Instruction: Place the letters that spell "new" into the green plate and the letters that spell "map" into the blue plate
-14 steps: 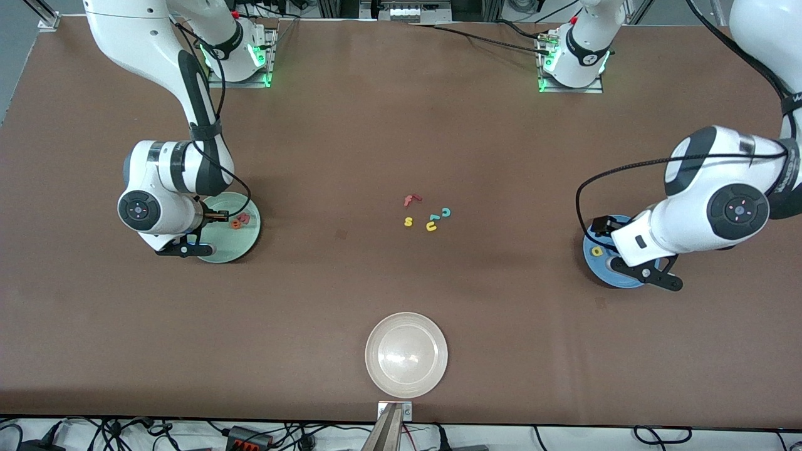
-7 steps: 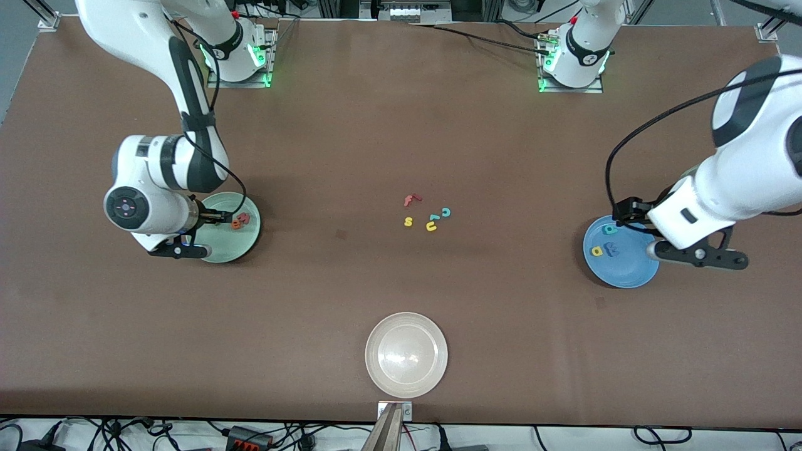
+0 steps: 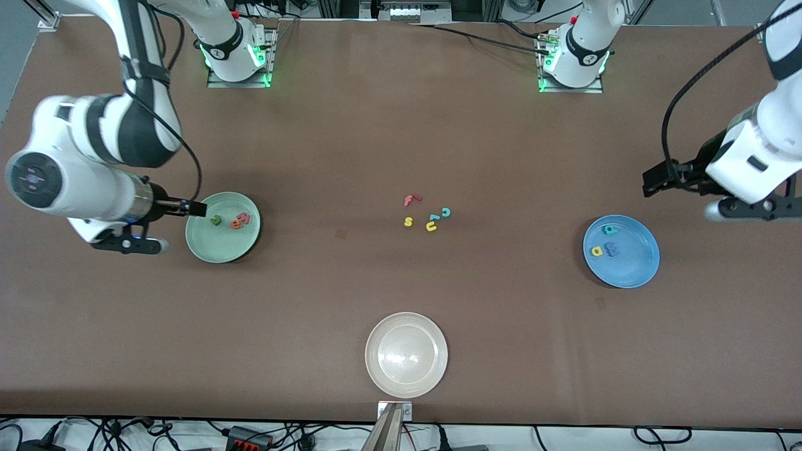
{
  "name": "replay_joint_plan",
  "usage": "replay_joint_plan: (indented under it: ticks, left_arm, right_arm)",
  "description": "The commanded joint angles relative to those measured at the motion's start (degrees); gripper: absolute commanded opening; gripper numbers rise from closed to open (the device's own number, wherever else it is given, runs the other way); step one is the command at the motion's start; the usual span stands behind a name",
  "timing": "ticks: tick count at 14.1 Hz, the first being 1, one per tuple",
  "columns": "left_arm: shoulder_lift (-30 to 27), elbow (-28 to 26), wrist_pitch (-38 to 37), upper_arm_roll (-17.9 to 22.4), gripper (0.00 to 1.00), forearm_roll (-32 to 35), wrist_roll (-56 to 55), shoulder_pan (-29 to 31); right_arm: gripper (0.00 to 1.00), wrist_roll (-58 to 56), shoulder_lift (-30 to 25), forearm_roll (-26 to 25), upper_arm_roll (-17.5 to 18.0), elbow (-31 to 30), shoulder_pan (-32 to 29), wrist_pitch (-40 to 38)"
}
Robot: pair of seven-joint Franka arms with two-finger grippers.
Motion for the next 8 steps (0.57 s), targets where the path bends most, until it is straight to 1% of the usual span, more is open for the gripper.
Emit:
replay_joint_plan:
  ticks: [1, 2, 3, 4, 5, 6, 7, 8]
  left_arm:
    - [-10.01, -13.77, 9.19, 7.36, 1.00, -1.57, 1.22, -5.60]
    - [-10.72, -15.11, 10.86, 7.45, 1.00, -1.57, 1.05, -5.96]
    - [-10.99, -15.90, 12.19, 8.41, 1.00, -1.83, 0.96, -6.57]
    - [-11.08, -15.83, 12.02, 9.73, 1.00, -3.31, 1.14, -7.80]
    - [-11.00, -15.74, 11.24, 9.74, 1.00, -3.58, 1.40, -8.33]
    - [-10.65, -15.30, 9.84, 9.74, 1.00, -3.59, 3.05, -8.16]
    - [-10.12, -14.69, 8.96, 9.74, 1.00, -4.11, 4.55, -7.81]
    - [-9.77, -14.07, 8.08, 9.65, 1.00, -4.11, 4.91, -7.81]
  right_arm:
    - [1.00, 0.19, -0.32, 0.29, 0.35, 7.28, -2.79, -4.44]
    - [1.00, 0.20, -2.24, 0.56, 2.36, 7.55, -6.29, -4.01]
    - [1.00, -0.07, -4.35, 0.39, 6.91, 7.55, -10.94, -3.40]
    - [1.00, -0.07, -6.29, -0.23, 12.17, 7.55, -16.73, -3.22]
    - [1.00, -0.16, -7.78, -2.15, 16.23, 7.55, -20.44, -3.30]
    - [1.00, -0.24, -8.76, -5.73, 18.36, 7.55, -22.04, -3.13]
    - [1.00, -0.59, -9.98, -7.33, 18.90, 7.55, -23.02, -3.04]
    - [1.00, -0.60, -10.52, -7.35, 18.99, 7.55, -24.33, -2.95]
